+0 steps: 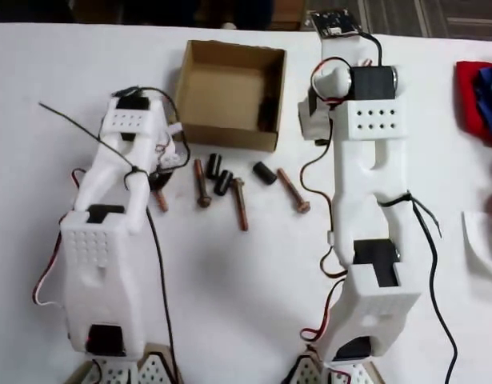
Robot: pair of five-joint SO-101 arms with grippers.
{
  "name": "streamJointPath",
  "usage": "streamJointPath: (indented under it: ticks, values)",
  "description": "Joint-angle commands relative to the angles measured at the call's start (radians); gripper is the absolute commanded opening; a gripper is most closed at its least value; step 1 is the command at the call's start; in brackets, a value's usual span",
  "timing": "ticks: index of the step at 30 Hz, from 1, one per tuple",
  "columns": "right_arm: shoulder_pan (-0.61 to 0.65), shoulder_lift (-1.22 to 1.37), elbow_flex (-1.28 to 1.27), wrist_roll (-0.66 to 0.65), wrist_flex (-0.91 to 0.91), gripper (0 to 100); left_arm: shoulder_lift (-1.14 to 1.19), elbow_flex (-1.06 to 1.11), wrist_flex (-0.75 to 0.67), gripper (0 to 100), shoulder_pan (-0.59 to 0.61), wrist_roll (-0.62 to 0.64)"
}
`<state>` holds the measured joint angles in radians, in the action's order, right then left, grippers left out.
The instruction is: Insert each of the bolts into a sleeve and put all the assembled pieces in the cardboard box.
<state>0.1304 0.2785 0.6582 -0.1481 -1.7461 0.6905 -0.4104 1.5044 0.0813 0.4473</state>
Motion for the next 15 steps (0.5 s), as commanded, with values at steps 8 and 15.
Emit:
streamJointPath:
  ticks: [8,15]
  values:
    - [-0.035,-0.077,0.003,-0.006,-0.016,2.2,0.0,-0.105,0.215,3,-0.006,-0.726]
    - [-0.03,-0.077,0.003,-0.006,-0.016,2.2,0.0,-0.039,0.107,8,-0.014,-0.646]
